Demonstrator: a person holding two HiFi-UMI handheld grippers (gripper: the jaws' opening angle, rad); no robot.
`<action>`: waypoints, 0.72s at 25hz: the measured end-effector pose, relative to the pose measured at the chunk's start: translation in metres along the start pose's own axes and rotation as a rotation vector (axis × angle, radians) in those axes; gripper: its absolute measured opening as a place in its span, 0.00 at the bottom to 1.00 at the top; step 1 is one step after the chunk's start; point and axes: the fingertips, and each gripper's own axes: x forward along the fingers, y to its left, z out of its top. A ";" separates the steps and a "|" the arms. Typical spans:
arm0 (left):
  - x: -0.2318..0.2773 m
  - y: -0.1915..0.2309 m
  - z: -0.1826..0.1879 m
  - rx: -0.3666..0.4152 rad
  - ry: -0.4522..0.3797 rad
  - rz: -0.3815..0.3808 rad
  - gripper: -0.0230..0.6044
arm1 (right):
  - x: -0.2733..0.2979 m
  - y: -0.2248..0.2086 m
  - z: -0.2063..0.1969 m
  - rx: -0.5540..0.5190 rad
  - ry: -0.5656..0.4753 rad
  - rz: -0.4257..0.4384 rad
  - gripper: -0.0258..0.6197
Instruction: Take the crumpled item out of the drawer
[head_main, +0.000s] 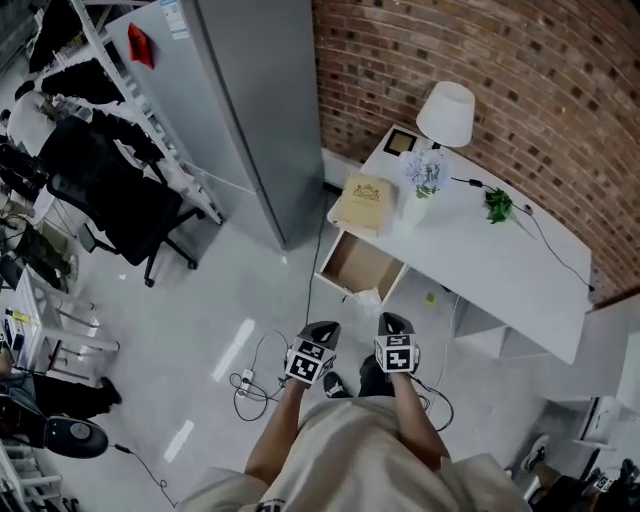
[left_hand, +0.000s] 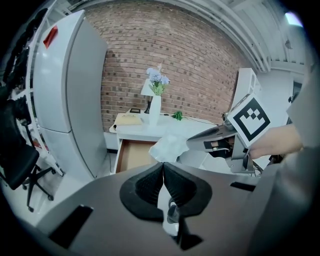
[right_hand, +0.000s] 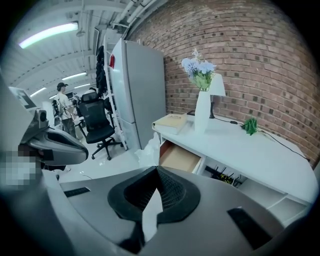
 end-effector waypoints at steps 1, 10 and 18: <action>0.000 -0.001 -0.002 -0.007 -0.001 -0.001 0.06 | -0.001 0.002 0.001 -0.004 -0.008 0.009 0.08; 0.003 0.000 0.010 -0.029 -0.030 0.004 0.06 | -0.004 0.006 0.008 -0.019 -0.026 0.047 0.08; 0.009 0.002 0.017 0.005 -0.024 -0.001 0.06 | -0.012 0.002 0.011 -0.016 -0.043 0.021 0.08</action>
